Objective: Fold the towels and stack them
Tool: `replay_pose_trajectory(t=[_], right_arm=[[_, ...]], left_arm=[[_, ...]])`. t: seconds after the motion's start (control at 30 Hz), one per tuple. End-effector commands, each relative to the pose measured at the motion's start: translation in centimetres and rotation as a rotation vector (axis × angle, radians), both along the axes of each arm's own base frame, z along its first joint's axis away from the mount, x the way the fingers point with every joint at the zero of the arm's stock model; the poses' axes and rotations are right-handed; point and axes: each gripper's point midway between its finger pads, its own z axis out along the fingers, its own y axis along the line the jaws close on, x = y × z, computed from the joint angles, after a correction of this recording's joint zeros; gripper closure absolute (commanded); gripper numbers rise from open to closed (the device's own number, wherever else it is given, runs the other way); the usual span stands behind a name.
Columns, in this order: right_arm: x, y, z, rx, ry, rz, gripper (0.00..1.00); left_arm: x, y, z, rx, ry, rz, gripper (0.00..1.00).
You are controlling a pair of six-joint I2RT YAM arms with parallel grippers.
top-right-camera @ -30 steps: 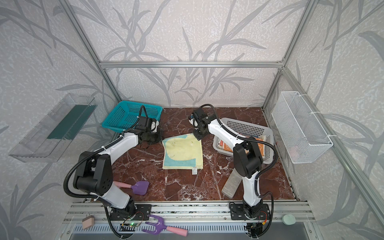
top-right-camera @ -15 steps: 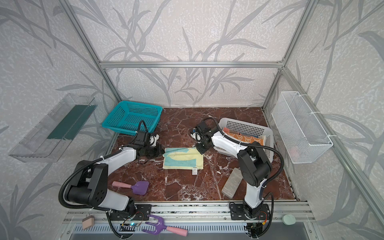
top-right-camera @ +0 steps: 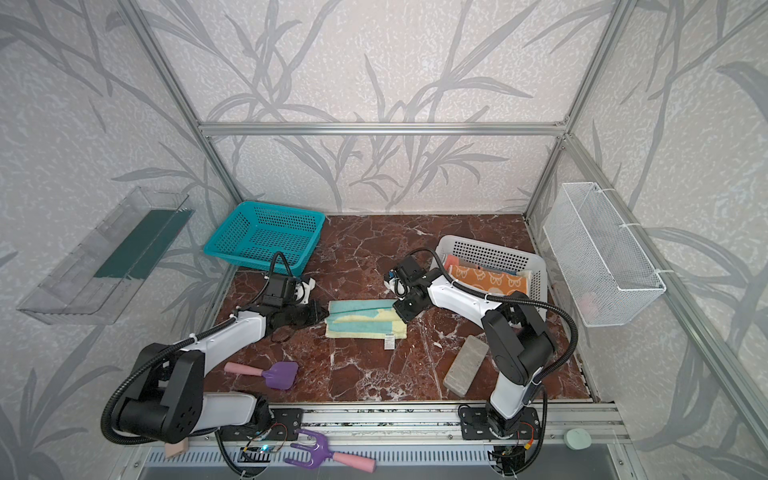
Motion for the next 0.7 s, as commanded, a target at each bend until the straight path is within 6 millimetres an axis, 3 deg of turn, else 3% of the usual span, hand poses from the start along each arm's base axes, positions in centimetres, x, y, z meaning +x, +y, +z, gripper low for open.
replay_pose_trajectory(t=[0.0, 0.13, 0.43, 0.67], right_arm=[[-0.2, -0.2, -0.8, 0.005, 0.024, -0.033, 1.00], [0.1, -0.3, -0.2, -0.003, 0.012, -0.031, 1.00], [-0.5, -0.8, 2.2, 0.011, -0.005, -0.041, 1.00], [-2.4, -1.4, 0.1, 0.015, 0.059, -0.053, 1.00]], left_arm=[[0.1, 0.2, -0.5, -0.006, -0.006, 0.033, 1.00], [-0.1, 0.3, -0.3, -0.002, -0.006, 0.035, 1.00], [-0.6, 0.7, 2.7, 0.036, -0.041, 0.017, 1.00], [-2.0, 0.8, 0.7, 0.021, 0.005, 0.037, 1.00]])
